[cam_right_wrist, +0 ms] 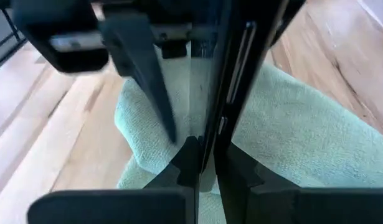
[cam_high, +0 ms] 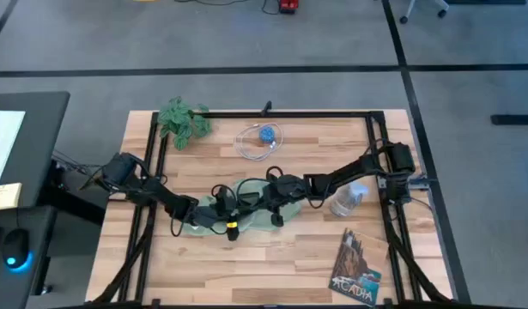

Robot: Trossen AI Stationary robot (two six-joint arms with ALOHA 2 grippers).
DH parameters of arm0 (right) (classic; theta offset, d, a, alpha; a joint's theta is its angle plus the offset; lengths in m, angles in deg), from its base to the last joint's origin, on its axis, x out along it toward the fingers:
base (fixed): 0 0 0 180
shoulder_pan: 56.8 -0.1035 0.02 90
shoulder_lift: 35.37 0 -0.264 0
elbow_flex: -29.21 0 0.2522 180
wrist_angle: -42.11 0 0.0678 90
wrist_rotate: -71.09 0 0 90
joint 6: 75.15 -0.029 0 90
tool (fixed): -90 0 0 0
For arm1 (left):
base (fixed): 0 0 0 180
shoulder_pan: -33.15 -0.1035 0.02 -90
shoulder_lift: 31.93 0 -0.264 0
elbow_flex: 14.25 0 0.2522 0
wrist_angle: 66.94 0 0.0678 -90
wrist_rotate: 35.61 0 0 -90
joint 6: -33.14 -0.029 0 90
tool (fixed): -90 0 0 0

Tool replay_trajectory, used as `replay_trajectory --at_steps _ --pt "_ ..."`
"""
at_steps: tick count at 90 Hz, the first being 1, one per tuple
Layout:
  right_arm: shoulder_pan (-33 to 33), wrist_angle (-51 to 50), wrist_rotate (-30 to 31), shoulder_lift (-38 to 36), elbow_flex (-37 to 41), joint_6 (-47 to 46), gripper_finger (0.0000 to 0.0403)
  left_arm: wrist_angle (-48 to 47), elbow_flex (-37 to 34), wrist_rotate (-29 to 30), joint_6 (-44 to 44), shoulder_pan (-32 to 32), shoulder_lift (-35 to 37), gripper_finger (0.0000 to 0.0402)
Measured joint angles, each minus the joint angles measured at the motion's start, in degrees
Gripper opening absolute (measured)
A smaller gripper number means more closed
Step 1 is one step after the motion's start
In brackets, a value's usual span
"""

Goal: Apply microfiber cloth
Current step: Wipe the front of the phone with the light green microfiber cloth

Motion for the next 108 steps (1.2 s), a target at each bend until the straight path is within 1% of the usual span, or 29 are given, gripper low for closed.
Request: replay_trajectory --at_steps 9,16,24,31,39,46,54,60,68,74,80,85,89,108 --pt "-0.07 -0.33 1.57 0.0 0.0 0.02 0.0018 -6.33 0.0 -0.98 0.4 0.06 3.71 0.0157" --pt "-0.14 -0.27 3.02 0.0 0.0 0.02 0.0018 -12.89 0.01 -2.34 2.23 0.07 8.16 0.0168" --pt "-0.07 -0.97 3.6 0.0 -0.02 -0.06 0.0018 -22.84 0.02 -3.47 5.51 0.07 14.04 0.0171" --pt "-0.07 -3.63 6.14 0.0 0.03 -0.49 0.0018 -31.93 0.0 -4.01 8.9 0.42 19.4 0.0172" --pt "0.03 -5.69 8.7 -0.17 -0.02 -0.46 0.0018 -40.15 0.02 -5.34 10.86 1.51 25.29 0.0171" --pt "-0.01 -6.24 9.2 -0.17 -0.02 -0.5 0.0018 -47.14 0.0 -6.98 12.98 2.84 30.24 0.0166" --pt "-0.01 -6.32 9.36 -0.17 0.0 -0.68 0.0018 -54.75 0.07 -8.8 19.65 4.58 35.05 0.0157" --pt "-0.09 -6.34 10.47 -0.17 0.02 -0.97 0.0018 -61.61 0.07 -10.62 25.58 6.1 37.06 0.015" --pt "-0.12 -6.28 10.99 -0.17 0.04 -2.0 0.0018 -70.59 0.07 -12.36 34.76 8.35 37.4 0.0137" --pt "-0.08 -6.11 11.13 -0.16 0.09 -2.16 0.0018 -74.65 0.04 -12.55 41.14 10.18 36.14 0.0128" --pt "-0.1 -5.99 11.15 -0.15 0.09 -2.16 0.0018 -75.04 -0.04 -12.57 44.63 11.52 33.61 0.012" --pt "-0.16 -5.99 11.18 -0.14 0.09 -2.16 0.0018 -72.09 -0.04 -12.56 45.18 12.05 30.68 0.0114" --pt "-0.32 -5.94 11.29 -0.13 0.09 -2.16 0.0018 -68.43 -0.02 -12.04 44.7 12.04 27.98 0.0109" --pt "-0.42 -5.27 11.5 -0.06 0.17 -3.9 0.0018 -47.02 0.07 -2.58 36.95 8.03 16.03 0.0095"
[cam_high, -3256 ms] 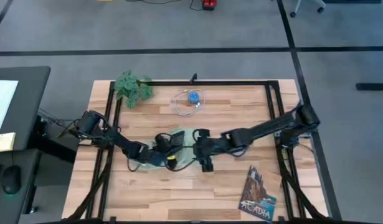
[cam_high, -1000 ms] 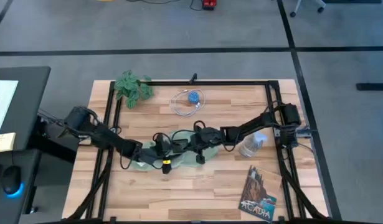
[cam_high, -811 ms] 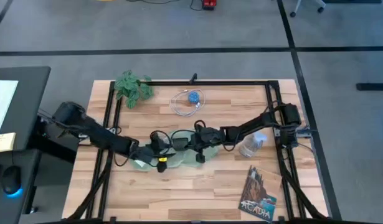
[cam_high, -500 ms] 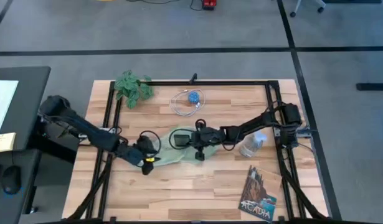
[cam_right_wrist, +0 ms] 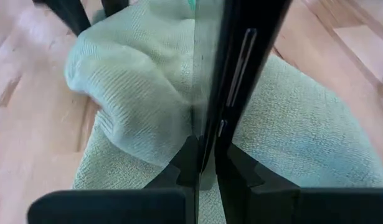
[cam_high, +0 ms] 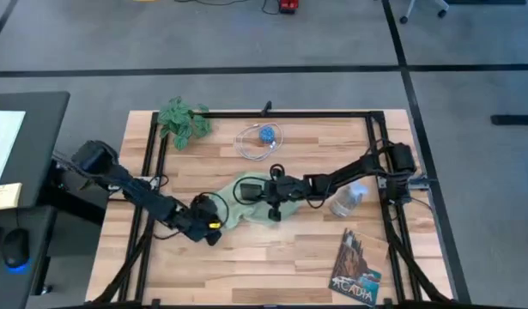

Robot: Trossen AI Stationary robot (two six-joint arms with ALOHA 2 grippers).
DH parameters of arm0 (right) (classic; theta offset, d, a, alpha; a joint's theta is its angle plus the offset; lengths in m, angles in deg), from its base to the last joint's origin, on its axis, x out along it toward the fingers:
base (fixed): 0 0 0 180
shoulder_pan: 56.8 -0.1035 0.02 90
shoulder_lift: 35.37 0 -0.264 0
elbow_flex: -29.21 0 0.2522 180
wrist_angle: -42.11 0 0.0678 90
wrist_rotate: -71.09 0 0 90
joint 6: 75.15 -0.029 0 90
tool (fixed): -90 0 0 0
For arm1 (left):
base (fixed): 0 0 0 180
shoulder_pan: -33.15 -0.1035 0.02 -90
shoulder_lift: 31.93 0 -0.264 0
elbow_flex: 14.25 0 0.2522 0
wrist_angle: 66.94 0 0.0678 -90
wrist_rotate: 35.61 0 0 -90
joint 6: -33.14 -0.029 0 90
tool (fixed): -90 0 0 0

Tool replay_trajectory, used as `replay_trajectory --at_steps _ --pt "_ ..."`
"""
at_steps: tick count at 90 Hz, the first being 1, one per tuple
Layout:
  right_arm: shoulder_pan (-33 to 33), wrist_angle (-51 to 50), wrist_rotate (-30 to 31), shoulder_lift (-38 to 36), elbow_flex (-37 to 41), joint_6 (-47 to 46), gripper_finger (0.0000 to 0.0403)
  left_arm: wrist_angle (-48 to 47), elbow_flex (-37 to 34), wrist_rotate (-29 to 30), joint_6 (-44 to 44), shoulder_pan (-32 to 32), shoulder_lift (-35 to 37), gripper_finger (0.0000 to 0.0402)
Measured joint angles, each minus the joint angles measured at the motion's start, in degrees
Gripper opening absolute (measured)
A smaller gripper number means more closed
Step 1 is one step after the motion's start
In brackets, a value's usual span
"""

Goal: Apply microfiber cloth
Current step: Wipe the front of the phone with the light green microfiber cloth

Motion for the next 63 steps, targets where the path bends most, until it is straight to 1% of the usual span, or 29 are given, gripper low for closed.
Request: replay_trajectory --at_steps 14,24,29,43,63 --pt "-0.02 0.1 -0.02 0.02 0.02 -1.69 0.0018 14.93 -0.04 3.4 -6.95 -5.03 -6.42 0.0092" --pt "-0.04 0.24 -0.11 0.02 0.02 -2.35 0.0018 24.22 -0.04 4.04 -10.63 -8.48 -10.59 0.0092" --pt "-0.17 0.28 -0.1 0.04 0.02 -2.38 0.0018 27.29 0.46 4.04 -12.07 -9.9 -12.69 0.0092" --pt "-0.19 0.24 0.35 0.04 0.02 -2.87 0.0018 27.96 5.04 4.28 -14.16 -12.79 -18.14 0.0092" --pt "-0.22 0.19 0.9 0.04 0.07 -3.65 0.0018 26.19 12.69 11.1 -15.14 -13.34 -24.57 0.0092"
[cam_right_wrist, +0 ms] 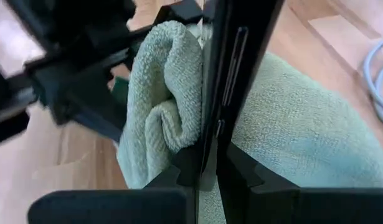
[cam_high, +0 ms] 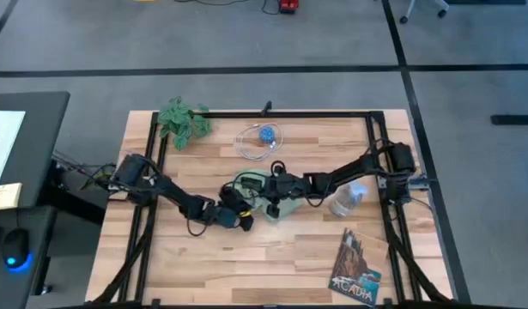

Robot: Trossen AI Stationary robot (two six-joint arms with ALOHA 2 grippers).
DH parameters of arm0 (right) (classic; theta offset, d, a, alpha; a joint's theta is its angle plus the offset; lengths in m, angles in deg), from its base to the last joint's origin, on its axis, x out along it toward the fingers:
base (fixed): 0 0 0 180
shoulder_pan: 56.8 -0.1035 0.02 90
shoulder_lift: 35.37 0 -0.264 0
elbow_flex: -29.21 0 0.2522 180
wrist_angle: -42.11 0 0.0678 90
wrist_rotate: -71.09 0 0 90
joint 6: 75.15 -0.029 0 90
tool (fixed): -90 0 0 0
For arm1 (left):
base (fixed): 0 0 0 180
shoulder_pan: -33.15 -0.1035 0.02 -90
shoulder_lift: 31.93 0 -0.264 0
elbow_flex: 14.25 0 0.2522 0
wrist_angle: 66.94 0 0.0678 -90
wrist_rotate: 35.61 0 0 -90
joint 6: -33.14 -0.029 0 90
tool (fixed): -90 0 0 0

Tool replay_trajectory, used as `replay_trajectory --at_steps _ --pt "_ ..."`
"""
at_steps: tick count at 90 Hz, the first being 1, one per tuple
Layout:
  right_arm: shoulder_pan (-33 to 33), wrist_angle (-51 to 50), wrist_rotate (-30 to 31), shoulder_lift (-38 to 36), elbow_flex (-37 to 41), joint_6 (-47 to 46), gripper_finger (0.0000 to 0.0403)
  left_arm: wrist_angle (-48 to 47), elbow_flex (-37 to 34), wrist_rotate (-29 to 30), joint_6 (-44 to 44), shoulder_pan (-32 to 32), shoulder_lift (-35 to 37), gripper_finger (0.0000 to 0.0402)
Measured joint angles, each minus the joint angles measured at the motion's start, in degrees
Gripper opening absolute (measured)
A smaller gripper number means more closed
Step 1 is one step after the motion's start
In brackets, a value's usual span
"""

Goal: Apply microfiber cloth
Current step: Wipe the front of the phone with the light green microfiber cloth

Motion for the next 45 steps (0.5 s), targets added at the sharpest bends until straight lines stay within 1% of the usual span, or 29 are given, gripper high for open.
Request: replay_trajectory --at_steps 12,29,36,45 --pt "0.0 -0.15 -0.04 0.0 0.0 0.03 0.0018 -5.42 2.94 2.34 2.21 0.36 -0.9 0.0092" --pt "0.0 -2.19 -1.3 -0.02 -0.23 -0.06 0.0017 -18.18 3.42 3.39 8.44 3.38 2.13 0.0082" --pt "-0.07 -2.72 -1.97 -0.06 -0.26 -0.16 0.0017 -23.61 3.38 1.61 10.18 5.27 4.19 0.0077" --pt "-0.17 -3.0 -2.3 -0.09 -0.26 -0.18 0.0017 -27.92 3.38 -1.89 12.25 8.3 6.49 0.0071"
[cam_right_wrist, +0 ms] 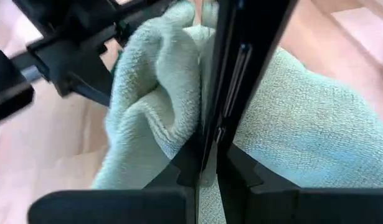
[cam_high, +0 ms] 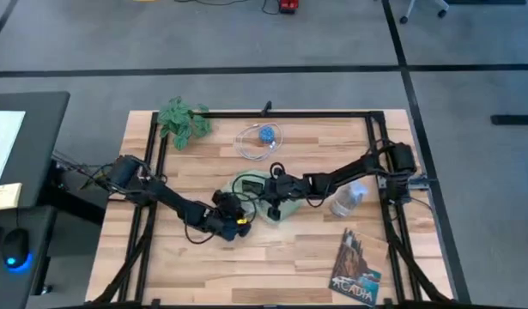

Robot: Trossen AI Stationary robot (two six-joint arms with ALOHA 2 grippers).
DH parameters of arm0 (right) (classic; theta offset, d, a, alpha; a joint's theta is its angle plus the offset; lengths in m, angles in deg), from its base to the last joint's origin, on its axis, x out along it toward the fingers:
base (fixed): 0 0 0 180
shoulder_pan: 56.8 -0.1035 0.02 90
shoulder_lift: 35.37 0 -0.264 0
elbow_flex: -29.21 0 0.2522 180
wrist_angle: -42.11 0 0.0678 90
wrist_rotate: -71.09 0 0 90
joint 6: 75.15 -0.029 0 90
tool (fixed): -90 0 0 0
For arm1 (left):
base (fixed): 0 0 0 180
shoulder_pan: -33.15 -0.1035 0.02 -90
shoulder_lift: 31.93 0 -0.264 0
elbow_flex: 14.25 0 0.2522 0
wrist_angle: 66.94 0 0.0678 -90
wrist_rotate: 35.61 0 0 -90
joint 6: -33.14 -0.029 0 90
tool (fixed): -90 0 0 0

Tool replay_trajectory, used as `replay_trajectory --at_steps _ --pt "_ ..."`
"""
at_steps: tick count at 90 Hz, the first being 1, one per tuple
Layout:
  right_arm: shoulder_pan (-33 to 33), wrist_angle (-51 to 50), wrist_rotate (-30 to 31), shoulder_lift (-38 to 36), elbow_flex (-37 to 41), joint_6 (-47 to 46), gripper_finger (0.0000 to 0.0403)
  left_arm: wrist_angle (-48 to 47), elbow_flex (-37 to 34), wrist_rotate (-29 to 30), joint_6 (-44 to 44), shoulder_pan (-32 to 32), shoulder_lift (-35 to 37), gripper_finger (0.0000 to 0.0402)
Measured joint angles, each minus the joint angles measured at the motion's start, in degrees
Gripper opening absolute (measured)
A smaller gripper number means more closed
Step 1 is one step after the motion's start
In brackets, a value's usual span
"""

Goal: Apply microfiber cloth
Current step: Wipe the front of the phone with the light green microfiber cloth

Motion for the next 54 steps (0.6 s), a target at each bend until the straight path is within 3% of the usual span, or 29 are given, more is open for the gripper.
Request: replay_trajectory --at_steps 20,37,47,54 --pt "0.02 -0.62 0.12 0.0 0.0 0.01 0.0017 -12.18 -0.11 -7.44 9.21 7.68 6.47 0.0066" --pt "0.02 -0.65 0.42 0.0 0.07 0.22 0.0017 -32.95 -0.2 -11.53 24.26 13.67 13.6 0.0065" --pt "0.04 -0.65 0.46 0.0 0.09 0.6 0.0017 -41.69 -0.28 -11.09 32.27 15.57 18.14 0.0065" --pt "0.04 -0.53 0.5 0.02 0.11 0.96 0.0017 -42.54 -0.28 -7.62 32.19 16.09 20.57 0.0065"
